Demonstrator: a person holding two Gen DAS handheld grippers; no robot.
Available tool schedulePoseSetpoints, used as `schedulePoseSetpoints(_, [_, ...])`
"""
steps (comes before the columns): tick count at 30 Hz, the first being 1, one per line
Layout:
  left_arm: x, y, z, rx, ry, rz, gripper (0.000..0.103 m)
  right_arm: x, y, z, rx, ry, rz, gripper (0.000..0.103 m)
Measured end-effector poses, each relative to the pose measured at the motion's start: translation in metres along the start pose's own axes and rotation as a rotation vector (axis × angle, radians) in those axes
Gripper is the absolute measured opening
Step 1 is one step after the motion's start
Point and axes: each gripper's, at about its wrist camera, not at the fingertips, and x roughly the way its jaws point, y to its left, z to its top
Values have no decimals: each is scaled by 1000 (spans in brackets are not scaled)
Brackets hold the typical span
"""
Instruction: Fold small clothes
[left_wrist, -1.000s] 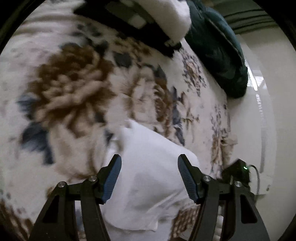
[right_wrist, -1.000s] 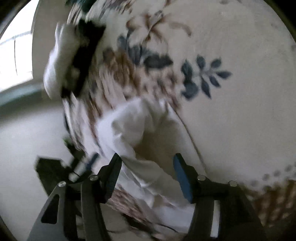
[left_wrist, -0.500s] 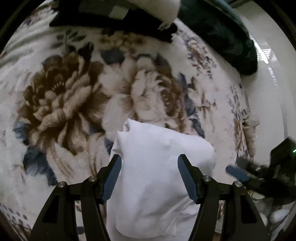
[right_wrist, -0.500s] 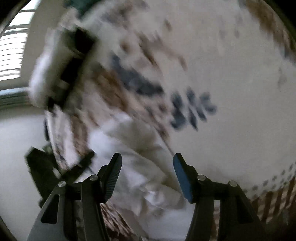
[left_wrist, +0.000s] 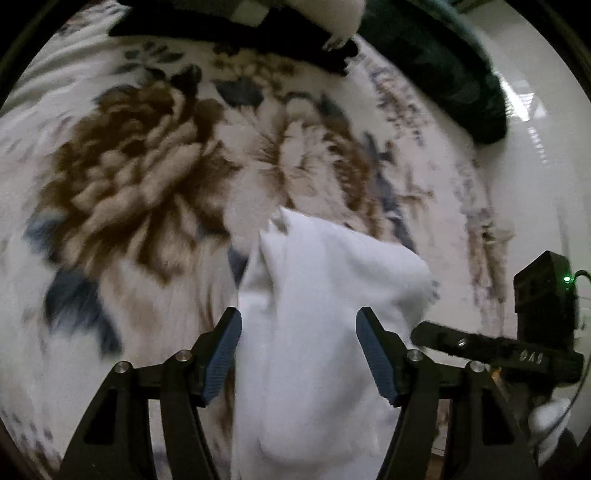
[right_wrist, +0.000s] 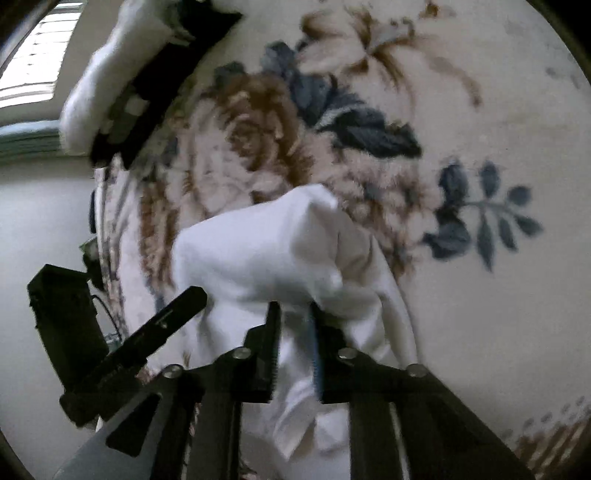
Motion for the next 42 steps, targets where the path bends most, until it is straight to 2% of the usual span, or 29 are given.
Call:
schedulePoseSetpoints(1, [-13,0,-15,-3,-10,-6,64,-11,-2,-9,-3,-12,7,49])
schedulePoseSetpoints(2, [-21,0,-27,-6,-12,-3,66,-23,-5,-19,1,-22,17,57])
schedulePoseSetpoints(7, [-47,8,-122,-52,27,54,67,-58,-50,-88,77,-3,9,57])
schedulePoseSetpoints(12, [-24,17,-211,-107,127,92,67,-49,-106,-166,118,81,-36,57])
schedulePoseSetpoints(16, [-2,21,-250,-126,169,104,67,-25,-135,-203,111,147,-42,57])
schedulePoseSetpoints(20, [8,13,-260,-109,133,109,67,8,-143,-220,61,178,-57,57])
schedulePoseSetpoints(24, [9,-3,-268,-63,80,132,63,25,-141,-230,39,136,-23,56])
schedulePoseSetpoints(25, [9,-4,-270,-57,68,119,41,24,-140,-231,31,131,-12,48])
schedulePoseSetpoints(26, [8,-6,-271,-46,60,116,13,25,-139,-233,24,131,-7,32])
schedulePoseSetpoints(27, [6,-8,-272,-37,58,102,7,26,-138,-234,23,138,10,25])
schedulePoseSetpoints(29, [-5,-9,-274,-51,40,69,6,19,-141,-238,29,143,42,12])
schedulePoseSetpoints(31, [-16,-8,-272,-86,33,37,6,7,-145,-239,38,150,93,6])
schedulePoseSetpoints(34, [-38,-6,-266,-155,15,-32,5,-11,-144,-241,65,151,173,6])
schedulePoseSetpoints(37, [-62,-7,-249,-248,-14,-142,5,-35,-138,-235,96,143,265,6])
schedulePoseSetpoints(40, [-79,-10,-217,-341,-62,-255,5,-61,-128,-218,113,118,341,6])
schedulePoseSetpoints(42, [-85,-10,-181,-394,-103,-329,5,-73,-119,-198,129,89,379,6])
